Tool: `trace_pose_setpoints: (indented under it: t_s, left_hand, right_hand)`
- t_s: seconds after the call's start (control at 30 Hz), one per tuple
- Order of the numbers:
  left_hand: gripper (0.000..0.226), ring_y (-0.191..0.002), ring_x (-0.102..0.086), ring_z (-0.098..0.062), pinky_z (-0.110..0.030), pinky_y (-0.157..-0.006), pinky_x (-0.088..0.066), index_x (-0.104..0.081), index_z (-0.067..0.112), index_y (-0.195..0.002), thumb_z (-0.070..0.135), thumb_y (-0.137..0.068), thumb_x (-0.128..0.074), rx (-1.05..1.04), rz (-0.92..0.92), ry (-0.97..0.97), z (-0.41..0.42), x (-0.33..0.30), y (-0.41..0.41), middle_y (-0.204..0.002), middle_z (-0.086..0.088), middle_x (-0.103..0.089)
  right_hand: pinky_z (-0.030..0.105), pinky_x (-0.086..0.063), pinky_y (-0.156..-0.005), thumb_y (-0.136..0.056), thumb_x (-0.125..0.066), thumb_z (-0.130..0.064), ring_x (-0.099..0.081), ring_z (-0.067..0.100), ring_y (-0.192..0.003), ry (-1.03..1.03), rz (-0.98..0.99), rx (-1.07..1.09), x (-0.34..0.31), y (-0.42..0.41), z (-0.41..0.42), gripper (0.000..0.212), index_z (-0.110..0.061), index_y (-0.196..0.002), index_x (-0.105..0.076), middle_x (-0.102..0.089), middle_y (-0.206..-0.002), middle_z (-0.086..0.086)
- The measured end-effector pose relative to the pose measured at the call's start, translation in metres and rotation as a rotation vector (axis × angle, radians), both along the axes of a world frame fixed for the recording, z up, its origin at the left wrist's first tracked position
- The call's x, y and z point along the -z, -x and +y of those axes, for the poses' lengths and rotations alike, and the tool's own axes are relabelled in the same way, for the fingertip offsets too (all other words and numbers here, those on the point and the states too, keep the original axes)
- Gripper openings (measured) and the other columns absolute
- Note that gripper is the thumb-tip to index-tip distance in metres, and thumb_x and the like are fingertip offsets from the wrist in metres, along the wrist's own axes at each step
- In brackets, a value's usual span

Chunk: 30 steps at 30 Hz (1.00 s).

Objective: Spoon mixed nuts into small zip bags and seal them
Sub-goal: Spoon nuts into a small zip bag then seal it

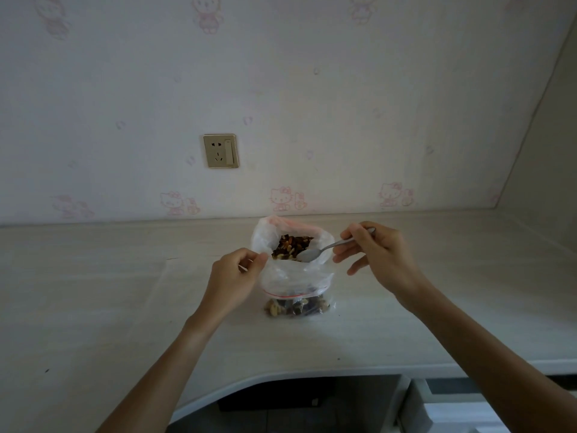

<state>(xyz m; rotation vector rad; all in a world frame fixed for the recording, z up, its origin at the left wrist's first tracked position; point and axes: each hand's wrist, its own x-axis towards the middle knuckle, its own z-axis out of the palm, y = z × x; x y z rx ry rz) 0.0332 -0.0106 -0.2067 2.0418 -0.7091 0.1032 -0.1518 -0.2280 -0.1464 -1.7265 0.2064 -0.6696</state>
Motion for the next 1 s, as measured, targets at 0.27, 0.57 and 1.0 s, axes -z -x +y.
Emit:
trace_pose_setpoints:
  t_s: [0.27,0.57,1.0]
  left_hand:
    - [0.050,-0.090,-0.064,-0.010,-0.033,-0.081,-0.053,-0.058,0.019,-0.118,0.059,-0.090,-0.068,-0.173,0.083,0.004,-0.021,-0.002,-0.027,-0.106,0.006,-0.064]
    - [0.055,-0.076,-0.069,-0.021,-0.035,-0.067,-0.053,-0.066,0.018,-0.087,0.072,-0.081,-0.068,-0.130,0.176,-0.145,-0.052,-0.004,-0.046,-0.081,0.001,-0.069]
    - [0.015,-0.068,-0.066,-0.024,-0.038,-0.063,-0.050,-0.066,0.012,-0.089,0.019,-0.102,-0.062,-0.057,0.023,0.191,-0.054,-0.004,-0.037,-0.075,-0.002,-0.067]
  right_hand:
    - [0.034,-0.063,-0.067,-0.110,-0.046,-0.031,-0.078,0.027,-0.080,-0.255,0.089,0.099,0.010,-0.047,-0.003,0.037,-0.003,-0.099,-0.068,-0.079,-0.082,0.013]
    - [0.031,-0.065,-0.072,-0.106,-0.056,-0.024,-0.078,0.031,-0.081,-0.390,0.180,0.015,0.034,-0.091,0.007,0.032,0.004,-0.097,-0.071,-0.078,-0.083,0.020]
    - [0.027,-0.062,-0.062,-0.104,-0.061,-0.022,-0.079,0.031,-0.080,-0.490,0.211,0.030,0.055,-0.104,0.004,0.029,0.004,-0.099,-0.073,-0.079,-0.087,0.018]
